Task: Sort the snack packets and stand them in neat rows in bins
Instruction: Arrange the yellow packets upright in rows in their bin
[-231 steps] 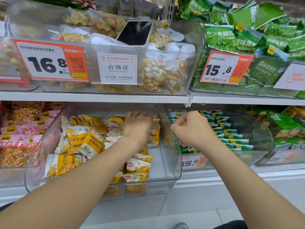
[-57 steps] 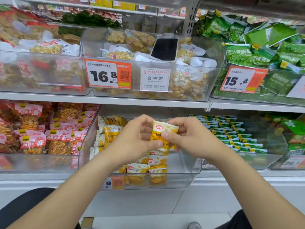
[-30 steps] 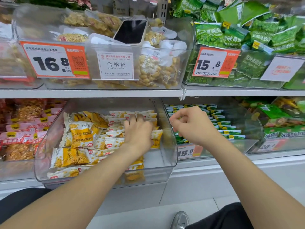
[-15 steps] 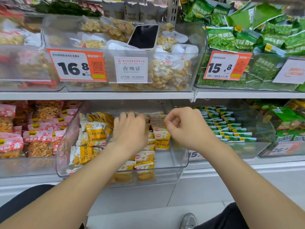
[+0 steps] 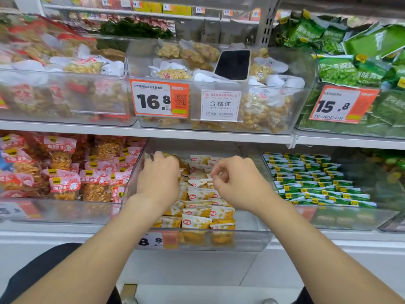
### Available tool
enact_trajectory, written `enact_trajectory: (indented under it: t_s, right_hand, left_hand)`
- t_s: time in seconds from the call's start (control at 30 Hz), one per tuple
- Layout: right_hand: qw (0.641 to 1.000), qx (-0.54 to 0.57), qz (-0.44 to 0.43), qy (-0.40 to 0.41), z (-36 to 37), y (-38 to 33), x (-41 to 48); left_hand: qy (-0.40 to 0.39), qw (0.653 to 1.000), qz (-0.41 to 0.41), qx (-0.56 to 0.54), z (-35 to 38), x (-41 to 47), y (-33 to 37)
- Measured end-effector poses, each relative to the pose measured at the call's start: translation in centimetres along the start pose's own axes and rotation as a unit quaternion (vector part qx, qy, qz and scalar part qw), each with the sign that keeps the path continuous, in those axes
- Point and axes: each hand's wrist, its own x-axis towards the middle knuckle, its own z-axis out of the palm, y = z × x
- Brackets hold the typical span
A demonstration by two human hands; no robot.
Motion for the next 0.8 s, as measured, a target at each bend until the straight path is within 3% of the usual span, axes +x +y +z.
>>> enact_trajectory:
  t_s: [0.07, 0.13, 0.23, 0.27, 0.3, 0.47, 0.6, 0.67, 0.8]
  right_hand:
    - [0.999, 0.033, 0.031, -0.013, 0.5, 0.0, 0.6]
    - [0.986, 0.13, 0.094, -0.036, 0.6, -0.2, 1.0]
    - [0.902, 0.378, 0.182, -0.105, -0.3, -0.9, 1.0]
    - [0.878, 0.427, 0.186, -0.115, -0.7, -0.9, 0.8]
    - [0.87, 0.444, 0.18, -0.114, -1.0, -0.8, 0.6]
    - [0.938, 0.32, 0.099, -0.086, -3.1, 0.4, -0.4]
    - [0.93, 0.334, 0.106, -0.115, -5.2, 1.9, -0.7]
    - [0.933, 0.323, 0.112, -0.109, -5.6, 2.7, -1.0]
    - [0.949, 0.271, 0.09, -0.133, -6.2, 4.1, -1.6]
  left_hand:
    - [0.019, 0.99, 0.004, -0.138, -0.3, 0.0, -0.1]
    - [0.016, 0.954, -0.008, -0.3, -0.6, 0.1, 0.5]
    - [-0.084, 0.805, -0.078, -0.583, -1.1, -0.1, 1.5]
    - [-0.116, 0.768, -0.092, -0.624, -1.3, -0.1, 1.5]
    - [-0.146, 0.752, -0.093, -0.636, -1.4, -0.2, 1.5]
    - [-0.241, 0.726, -0.064, -0.641, -1.9, -0.1, 0.6]
    - [-0.294, 0.686, -0.05, -0.663, -1.8, -0.2, 1.1]
    - [-0.281, 0.694, -0.03, -0.662, -1.5, -0.4, 2.0]
    - [-0.265, 0.753, 0.014, -0.603, -0.6, -0.5, 3.0]
